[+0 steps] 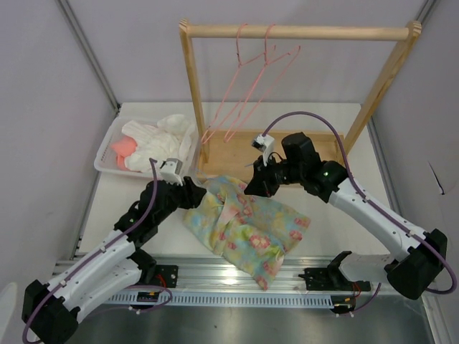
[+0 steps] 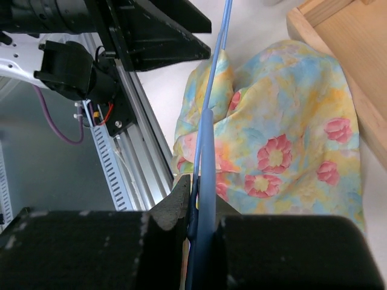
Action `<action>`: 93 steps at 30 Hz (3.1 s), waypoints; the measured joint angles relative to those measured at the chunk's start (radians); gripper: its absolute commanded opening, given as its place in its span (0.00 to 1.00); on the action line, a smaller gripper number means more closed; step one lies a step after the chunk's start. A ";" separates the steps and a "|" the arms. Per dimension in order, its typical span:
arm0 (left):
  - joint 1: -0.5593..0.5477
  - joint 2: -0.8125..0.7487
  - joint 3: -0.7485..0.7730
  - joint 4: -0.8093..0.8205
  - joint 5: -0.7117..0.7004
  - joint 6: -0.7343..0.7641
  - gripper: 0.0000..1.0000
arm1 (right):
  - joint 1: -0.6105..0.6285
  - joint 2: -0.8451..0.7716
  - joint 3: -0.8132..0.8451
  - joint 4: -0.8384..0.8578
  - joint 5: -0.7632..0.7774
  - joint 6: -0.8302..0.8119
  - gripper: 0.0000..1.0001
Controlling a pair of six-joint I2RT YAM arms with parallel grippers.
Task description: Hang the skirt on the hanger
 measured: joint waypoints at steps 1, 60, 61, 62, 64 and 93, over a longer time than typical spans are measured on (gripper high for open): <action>0.013 0.010 0.002 0.011 0.034 0.008 0.53 | -0.007 -0.002 0.006 -0.003 -0.008 0.000 0.00; 0.053 -0.029 0.234 -0.146 -0.103 -0.020 0.43 | -0.084 -0.156 0.142 -0.151 -0.059 0.019 0.00; 0.053 -0.033 0.256 -0.146 -0.090 -0.010 0.46 | -0.077 -0.156 0.164 -0.166 -0.050 0.015 0.00; 0.052 -0.034 0.274 -0.143 -0.078 -0.003 0.52 | -0.069 -0.156 0.183 -0.178 -0.046 0.013 0.00; 0.052 -0.057 0.303 -0.139 -0.050 0.021 0.54 | -0.060 -0.152 0.221 -0.201 -0.040 0.002 0.00; 0.032 -0.070 0.514 -0.198 0.309 0.134 0.59 | -0.081 -0.101 0.605 -0.612 0.463 -0.043 0.00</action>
